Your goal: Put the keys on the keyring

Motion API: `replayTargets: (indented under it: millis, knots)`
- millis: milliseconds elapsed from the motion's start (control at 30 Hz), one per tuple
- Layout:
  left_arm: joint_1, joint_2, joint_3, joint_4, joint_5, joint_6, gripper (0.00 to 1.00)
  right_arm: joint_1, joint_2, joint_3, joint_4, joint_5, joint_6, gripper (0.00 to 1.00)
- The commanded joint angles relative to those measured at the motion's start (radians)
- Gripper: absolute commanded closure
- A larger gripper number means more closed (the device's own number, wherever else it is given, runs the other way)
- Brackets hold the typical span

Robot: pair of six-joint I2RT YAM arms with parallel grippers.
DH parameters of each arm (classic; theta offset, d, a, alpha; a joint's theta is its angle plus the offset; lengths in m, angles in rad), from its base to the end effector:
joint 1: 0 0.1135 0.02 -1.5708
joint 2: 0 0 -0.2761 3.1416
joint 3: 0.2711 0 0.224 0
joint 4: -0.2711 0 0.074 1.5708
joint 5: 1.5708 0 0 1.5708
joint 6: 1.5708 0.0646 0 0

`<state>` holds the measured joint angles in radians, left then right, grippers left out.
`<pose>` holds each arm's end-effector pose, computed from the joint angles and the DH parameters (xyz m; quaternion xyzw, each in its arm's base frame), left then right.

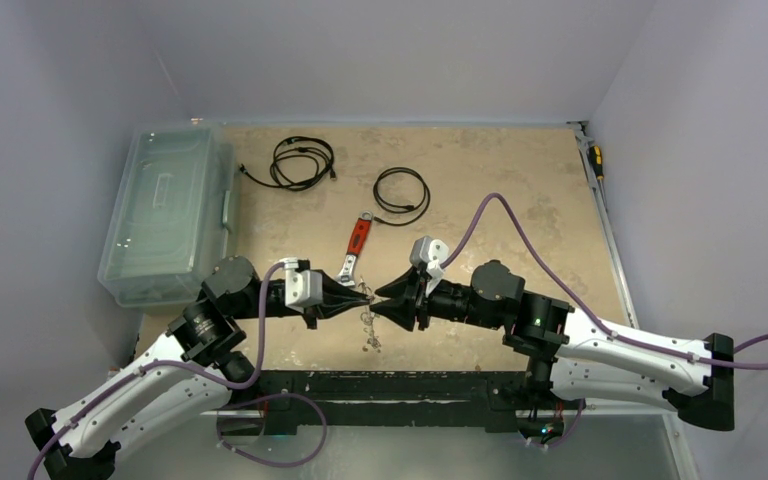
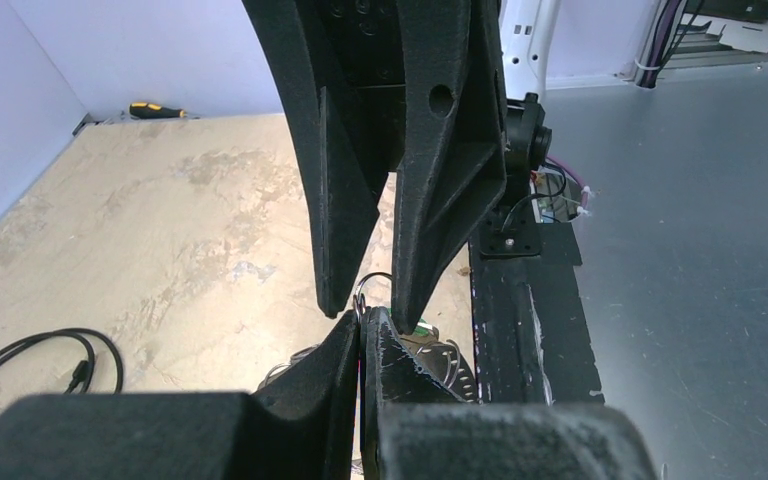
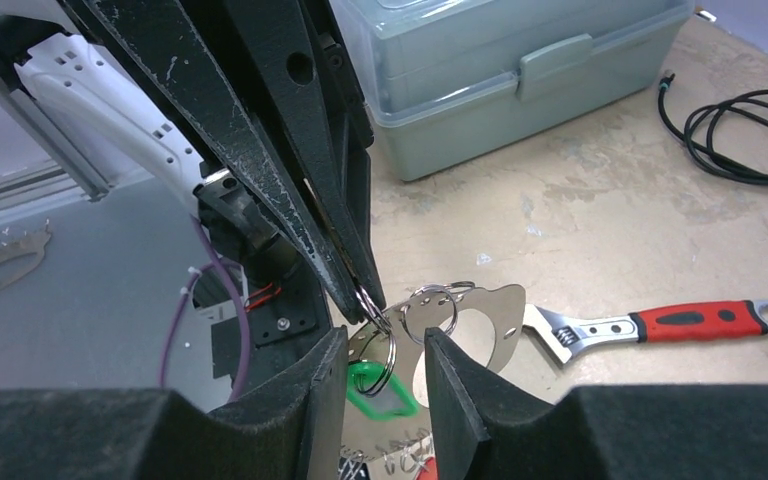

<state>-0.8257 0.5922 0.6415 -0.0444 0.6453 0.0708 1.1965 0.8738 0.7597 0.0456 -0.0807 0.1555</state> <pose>0.0590 -0.1213 0.3388 0.4925 0.5055 -0.4557 0.5425 0.0690 0.1900 0.3508 -0.3871 0.6199 0.4497 0.5135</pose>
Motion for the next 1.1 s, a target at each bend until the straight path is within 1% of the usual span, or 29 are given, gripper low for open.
replayTargets:
  millis: [0,567,933,1067]
  knots:
    - [0.001,-0.014,0.027,0.076,0.033,-0.009,1.00,-0.003,-0.012,-0.002,0.057,-0.019,-0.037,0.64]
    - [0.002,-0.020,0.025,0.086,0.058,-0.016,1.00,-0.009,-0.016,-0.034,0.118,-0.084,-0.096,0.73]
    - [0.001,-0.017,0.023,0.093,0.081,-0.019,1.00,-0.012,-0.035,-0.061,0.150,-0.100,-0.149,0.75]
    - [0.001,-0.014,0.023,0.095,0.088,-0.021,1.00,-0.013,-0.038,-0.065,0.153,-0.122,-0.187,0.81]
